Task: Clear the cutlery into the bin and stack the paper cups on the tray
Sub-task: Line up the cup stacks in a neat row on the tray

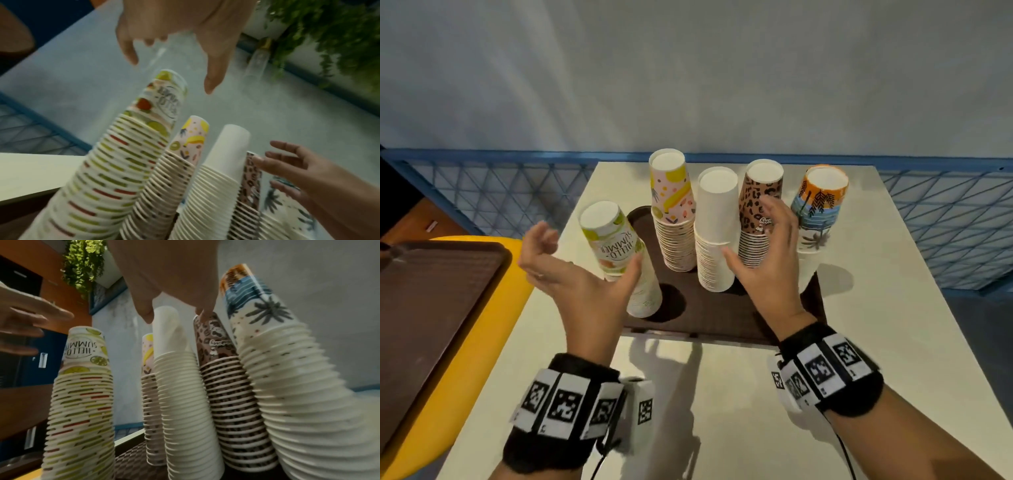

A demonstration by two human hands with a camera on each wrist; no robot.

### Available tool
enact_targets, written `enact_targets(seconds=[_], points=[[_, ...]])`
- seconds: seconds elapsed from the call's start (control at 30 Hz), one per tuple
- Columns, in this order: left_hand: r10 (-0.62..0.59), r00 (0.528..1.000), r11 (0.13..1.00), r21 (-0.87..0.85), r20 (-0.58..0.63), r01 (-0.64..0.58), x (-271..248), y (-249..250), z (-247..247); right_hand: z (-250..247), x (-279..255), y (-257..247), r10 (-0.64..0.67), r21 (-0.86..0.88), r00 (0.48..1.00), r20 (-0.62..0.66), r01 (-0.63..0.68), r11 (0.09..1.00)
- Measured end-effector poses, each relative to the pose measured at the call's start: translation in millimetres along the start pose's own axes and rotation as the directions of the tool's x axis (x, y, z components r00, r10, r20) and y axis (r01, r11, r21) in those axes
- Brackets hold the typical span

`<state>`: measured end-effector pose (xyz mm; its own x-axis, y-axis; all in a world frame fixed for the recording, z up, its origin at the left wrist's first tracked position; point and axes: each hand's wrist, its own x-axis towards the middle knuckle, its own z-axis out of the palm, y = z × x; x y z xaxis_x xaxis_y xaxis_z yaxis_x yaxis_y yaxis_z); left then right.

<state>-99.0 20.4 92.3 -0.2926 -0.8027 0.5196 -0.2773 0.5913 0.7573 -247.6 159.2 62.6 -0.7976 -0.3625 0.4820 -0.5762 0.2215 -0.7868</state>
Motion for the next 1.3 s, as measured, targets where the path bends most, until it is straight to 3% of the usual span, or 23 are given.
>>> enact_targets(seconds=[0.07, 0.13, 0.23, 0.37, 0.47, 0.63, 0.93, 1.0, 1.1, 1.2, 1.3], points=[[-0.124, 0.964, 0.992, 0.041, 0.234, 0.118, 14, -20, 1, 14, 5, -7, 0.025, -0.032, 0.999, 0.027, -0.024, 0.999], [-0.199, 0.88, 0.977, 0.019, 0.432, 0.211, 24, -35, 5, 25, 11, -12, 0.063, -0.043, 0.998, 0.02, -0.062, 0.997], [-0.22, 0.796, 0.953, -0.051, 0.564, 0.299, 31, -53, 13, 39, 15, -14, 0.134, -0.024, 0.991, 0.024, -0.133, 0.991], [-0.217, 0.767, 0.955, -0.03, 0.603, 0.294, 39, -69, 27, 53, 22, -12, 0.213, -0.036, 0.977, 0.007, -0.212, 0.977], [-0.217, 0.779, 0.957, -0.028, 0.588, 0.288, 52, -73, 38, 58, 29, -12, 0.258, -0.077, 0.966, -0.026, -0.259, 0.963], [-0.212, 0.799, 0.96, -0.034, 0.562, 0.278, 82, -76, 63, 65, 40, -11, 0.277, -0.082, 0.959, -0.059, -0.282, 0.956], [-0.169, 0.795, 0.971, -0.04, 0.582, 0.236, 124, -77, 103, 77, 62, -10, 0.265, -0.083, 0.962, -0.058, -0.27, 0.959], [-0.158, 0.789, 0.973, -0.044, 0.594, 0.227, 125, -82, 105, 76, 61, -18, 0.204, -0.088, 0.973, -0.11, -0.214, 0.973], [-0.138, 0.756, 0.972, -0.058, 0.64, 0.226, 129, -88, 102, 74, 65, -48, -0.045, -0.137, 0.982, -0.181, 0.02, 0.99], [-0.111, 0.713, 0.969, -0.085, 0.692, 0.234, 140, -88, 94, 80, 92, -79, -0.096, -0.249, 0.995, -0.009, 0.091, 0.964], [-0.095, 0.678, 0.977, -0.064, 0.729, 0.205, 151, -85, 89, 93, 125, -88, 0.08, -0.509, 0.959, 0.27, 0.072, 0.858]])
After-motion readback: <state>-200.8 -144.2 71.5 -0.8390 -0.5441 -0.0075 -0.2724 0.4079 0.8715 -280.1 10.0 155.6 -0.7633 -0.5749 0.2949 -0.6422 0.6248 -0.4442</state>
